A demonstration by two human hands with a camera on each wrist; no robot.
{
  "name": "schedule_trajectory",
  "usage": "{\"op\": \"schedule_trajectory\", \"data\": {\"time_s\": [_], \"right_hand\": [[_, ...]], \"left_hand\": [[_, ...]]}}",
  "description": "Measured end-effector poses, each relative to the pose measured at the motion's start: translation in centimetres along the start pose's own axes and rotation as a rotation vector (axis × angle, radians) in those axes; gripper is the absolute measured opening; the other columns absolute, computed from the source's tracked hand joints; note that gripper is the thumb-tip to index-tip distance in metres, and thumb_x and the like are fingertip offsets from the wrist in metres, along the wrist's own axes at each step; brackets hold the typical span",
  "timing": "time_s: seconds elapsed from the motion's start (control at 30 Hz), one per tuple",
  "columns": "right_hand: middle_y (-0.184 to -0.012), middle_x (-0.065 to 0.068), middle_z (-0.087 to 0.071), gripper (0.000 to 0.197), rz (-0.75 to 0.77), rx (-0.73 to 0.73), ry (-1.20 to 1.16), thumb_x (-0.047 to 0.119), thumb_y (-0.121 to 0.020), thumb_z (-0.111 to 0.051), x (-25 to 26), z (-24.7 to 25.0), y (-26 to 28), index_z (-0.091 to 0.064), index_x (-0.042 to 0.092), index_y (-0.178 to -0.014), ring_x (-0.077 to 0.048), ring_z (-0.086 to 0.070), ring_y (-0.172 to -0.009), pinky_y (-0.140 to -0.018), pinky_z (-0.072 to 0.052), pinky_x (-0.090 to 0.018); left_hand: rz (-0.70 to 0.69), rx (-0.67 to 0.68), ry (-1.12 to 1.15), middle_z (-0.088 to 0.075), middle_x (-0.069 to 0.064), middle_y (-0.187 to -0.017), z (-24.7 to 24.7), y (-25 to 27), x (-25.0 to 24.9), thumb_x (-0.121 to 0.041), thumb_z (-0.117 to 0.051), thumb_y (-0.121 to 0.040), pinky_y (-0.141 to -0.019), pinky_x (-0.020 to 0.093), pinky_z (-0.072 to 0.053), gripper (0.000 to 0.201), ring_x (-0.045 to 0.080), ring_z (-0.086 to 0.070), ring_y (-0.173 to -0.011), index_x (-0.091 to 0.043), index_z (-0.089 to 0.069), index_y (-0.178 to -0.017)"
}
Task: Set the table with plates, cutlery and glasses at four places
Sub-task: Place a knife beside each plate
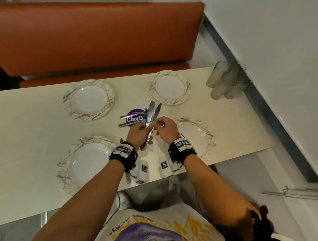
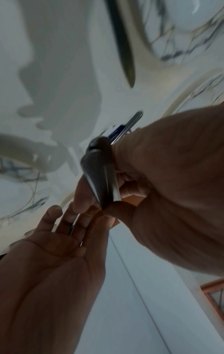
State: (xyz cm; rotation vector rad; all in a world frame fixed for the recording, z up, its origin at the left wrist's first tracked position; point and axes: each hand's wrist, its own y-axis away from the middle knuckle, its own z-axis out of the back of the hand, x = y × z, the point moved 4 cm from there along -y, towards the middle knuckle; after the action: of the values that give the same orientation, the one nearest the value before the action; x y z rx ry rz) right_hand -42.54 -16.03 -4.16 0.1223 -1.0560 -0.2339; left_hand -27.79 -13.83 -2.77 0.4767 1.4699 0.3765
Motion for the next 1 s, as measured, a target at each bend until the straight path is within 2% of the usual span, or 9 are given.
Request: {"op": "schedule_trajectory", "data": {"time_s": [0.07,0.27,0.4,0.5,0.6,0.7,0.8,0.93,1.0], "right_hand": [[-0.087,-0.001,-0.075,0.010,-0.021,-0.004,-0.017,0.030,-0.088,-0.073,-1.1,2.4,-1.3,-0.069,0.022,-0.090,-0.019,-0.072,-0.075,-0.070,-0.060,-0.036],[-0.088,0.000,-0.075,0.013,-0.098,0.043,-0.037,0.025,-0.092,-0.069,-5.0,10.2,-4.2,-0.071,0.013,-0.096,-0.018,-0.072,-0.073,-0.067,-0.054,-0.027],[-0.085,-0.006,-0.078,0.010,-0.175,0.067,-0.160,0.022,-0.096,-0.063,-7.9,14.9,-5.5,-0.066,0.012,-0.097,-0.021,-0.076,-0.071,-0.062,-0.049,-0.029],[-0.088,-0.009,-0.078,0.012,-0.222,0.065,-0.201,0.020,-0.097,-0.060,-10.5,18.3,-6.6,-0.065,0.011,-0.102,-0.023,-0.075,-0.069,-0.058,-0.049,-0.030],[-0.087,-0.007,-0.077,0.014,-0.228,0.023,-0.150,0.021,-0.097,-0.061,-13.1,21.6,-7.2,-0.066,0.009,-0.104,-0.024,-0.074,-0.068,-0.059,-0.050,-0.030],[-0.091,-0.006,-0.076,0.010,-0.256,-0.002,-0.046,0.021,-0.097,-0.062,-15.8,24.0,-7.5,-0.066,0.013,-0.102,-0.021,-0.073,-0.069,-0.066,-0.055,-0.033],[-0.098,-0.004,-0.076,0.006,-0.280,0.023,0.098,0.024,-0.095,-0.064,-18.7,25.2,-7.3,-0.066,0.021,-0.099,-0.024,-0.073,-0.084,-0.081,-0.059,-0.040],[-0.098,-0.002,-0.073,0.009,-0.316,0.032,0.275,0.017,-0.093,-0.065,-21.6,25.9,-5.9,-0.070,0.017,-0.100,-0.022,-0.070,-0.092,-0.080,-0.054,-0.030],[-0.096,-0.001,-0.072,0.010,-0.310,0.060,0.342,0.013,-0.091,-0.064,-22.4,25.8,-5.2,-0.072,0.017,-0.095,-0.021,-0.068,-0.091,-0.079,-0.054,-0.029]], "left_hand": [[0.012,0.022,0.020,-0.067,0.014,-0.091,-3.1,-0.5,-1.0,-0.019,-0.060,-0.103,-0.061,0.035,-0.062,0.018,0.022,-0.066,-0.071,-0.003,-0.068,-0.106],[0.108,0.023,0.119,-0.071,0.021,-0.094,-11.5,-2.0,-2.1,-0.011,-0.051,-0.106,-0.070,0.048,-0.065,0.021,0.033,-0.071,-0.081,-0.001,-0.069,-0.106],[0.128,0.013,0.088,-0.067,0.019,-0.090,-15.5,-2.9,-1.5,-0.006,-0.054,-0.103,-0.077,0.058,-0.062,0.018,0.035,-0.071,-0.073,0.003,-0.070,-0.101],[0.143,-0.017,0.063,-0.063,0.016,-0.085,-17.6,-3.1,-0.9,-0.003,-0.054,-0.103,-0.075,0.049,-0.064,0.018,0.027,-0.067,-0.071,0.003,-0.070,-0.098],[0.168,-0.036,0.073,-0.062,0.015,-0.085,-18.9,-3.3,-0.1,-0.003,-0.055,-0.102,-0.076,0.050,-0.064,0.017,0.023,-0.064,-0.067,0.004,-0.070,-0.100],[0.178,-0.046,0.050,-0.060,0.010,-0.082,-19.7,-3.5,0.4,-0.003,-0.053,-0.102,-0.067,0.043,-0.065,0.019,0.021,-0.058,-0.061,0.003,-0.070,-0.104],[0.181,-0.046,0.028,-0.060,0.009,-0.082,-20.4,-3.7,0.8,-0.006,-0.053,-0.103,-0.063,0.039,-0.062,0.020,0.022,-0.057,-0.063,0.002,-0.071,-0.106],[0.192,-0.048,0.023,-0.060,0.010,-0.084,-21.1,-3.9,1.2,-0.008,-0.054,-0.104,-0.059,0.035,-0.061,0.020,0.021,-0.057,-0.063,0.004,-0.070,-0.108],[0.194,-0.051,0.027,-0.061,0.010,-0.085,-21.4,-4.0,1.3,-0.008,-0.054,-0.104,-0.059,0.034,-0.062,0.020,0.021,-0.058,-0.063,0.003,-0.070,-0.108]]}}
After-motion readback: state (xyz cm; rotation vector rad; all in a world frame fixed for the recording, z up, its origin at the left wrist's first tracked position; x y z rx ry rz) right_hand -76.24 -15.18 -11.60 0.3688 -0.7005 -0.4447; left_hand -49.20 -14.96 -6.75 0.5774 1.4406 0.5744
